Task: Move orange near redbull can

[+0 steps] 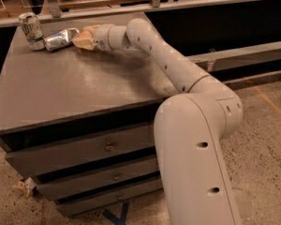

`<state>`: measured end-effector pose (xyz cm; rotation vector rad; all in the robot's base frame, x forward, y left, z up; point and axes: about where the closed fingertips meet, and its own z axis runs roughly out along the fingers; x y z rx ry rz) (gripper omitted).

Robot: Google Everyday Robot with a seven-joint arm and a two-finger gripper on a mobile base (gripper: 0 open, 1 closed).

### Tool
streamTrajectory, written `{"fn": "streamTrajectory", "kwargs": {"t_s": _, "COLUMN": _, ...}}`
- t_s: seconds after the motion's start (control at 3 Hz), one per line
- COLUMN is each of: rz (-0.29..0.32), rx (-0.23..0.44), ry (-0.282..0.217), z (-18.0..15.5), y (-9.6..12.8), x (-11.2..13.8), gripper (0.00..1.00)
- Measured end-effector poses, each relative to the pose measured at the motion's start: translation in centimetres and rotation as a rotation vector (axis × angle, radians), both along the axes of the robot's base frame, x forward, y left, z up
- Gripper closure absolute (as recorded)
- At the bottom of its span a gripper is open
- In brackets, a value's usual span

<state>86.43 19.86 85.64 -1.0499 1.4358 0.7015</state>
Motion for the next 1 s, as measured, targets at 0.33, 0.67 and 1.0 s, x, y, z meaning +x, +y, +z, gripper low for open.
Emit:
{"fn": "streamTrajectory", "kwargs": {"t_s": 0.33, "rz": 0.0, "rx": -0.006, "ry": -0.001, "z": 0.2, "y": -0.1, "x": -0.1, "gripper": 0.0}}
{"fn": "streamTrajectory", "kwargs": {"t_s": 0.67, "rz": 0.0, "rx": -0.007, "ry": -0.002, "z": 0.3, "y": -0.2, "x": -0.2, "gripper": 0.0}}
{"fn": "streamTrajectory", "kwargs": {"t_s": 1.0, "rz": -0.026, "rx": -0.011, "ry": -0.004, "z": 0.9, "y": -1.6, "x": -0.5, "gripper": 0.0}}
